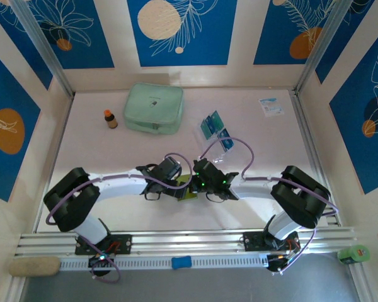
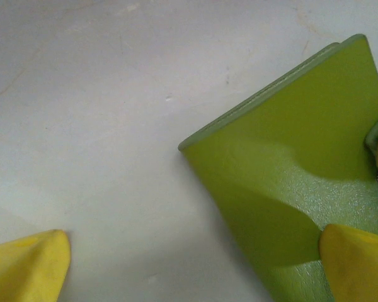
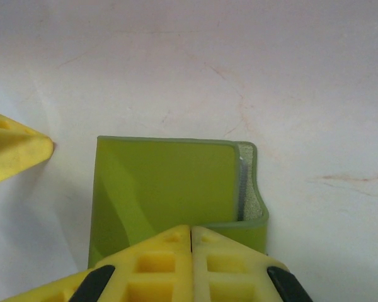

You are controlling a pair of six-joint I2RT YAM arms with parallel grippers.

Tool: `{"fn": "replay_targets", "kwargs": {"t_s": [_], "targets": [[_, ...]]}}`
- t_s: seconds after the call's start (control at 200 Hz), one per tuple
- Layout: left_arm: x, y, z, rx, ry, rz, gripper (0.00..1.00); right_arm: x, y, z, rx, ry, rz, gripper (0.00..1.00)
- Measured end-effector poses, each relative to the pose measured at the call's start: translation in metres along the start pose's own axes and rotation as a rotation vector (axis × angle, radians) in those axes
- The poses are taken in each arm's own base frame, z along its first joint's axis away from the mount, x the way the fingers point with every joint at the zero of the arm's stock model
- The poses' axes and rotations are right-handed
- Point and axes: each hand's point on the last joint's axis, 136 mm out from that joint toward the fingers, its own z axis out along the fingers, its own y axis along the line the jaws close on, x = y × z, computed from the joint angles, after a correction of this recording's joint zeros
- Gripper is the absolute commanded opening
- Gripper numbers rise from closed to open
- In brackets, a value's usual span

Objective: Put the credit cards into the card holder

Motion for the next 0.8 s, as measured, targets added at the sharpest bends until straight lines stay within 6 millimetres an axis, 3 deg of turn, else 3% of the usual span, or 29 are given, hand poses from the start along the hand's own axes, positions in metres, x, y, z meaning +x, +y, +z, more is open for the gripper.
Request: {"fn": "replay_targets", "kwargs": {"t_s": [0.235, 0.515, 0.795], "targets": [[0.001, 0.000, 0.001, 0.008, -0.013, 0.004, 1.00, 0.001, 0.002, -0.005, -0.013, 0.012, -0.004, 0.00], [-0.001, 0.001, 0.002, 0.007, -0.019, -0.022, 1.00, 0.034, 0.013, -0.017, -0.097, 0.180, -0.023, 0.00], [-0.001, 0.001, 0.002, 0.007, -0.020, -0.033, 1.00, 0.036, 0.011, -0.019, -0.110, 0.212, 0.004, 0.00]]}}
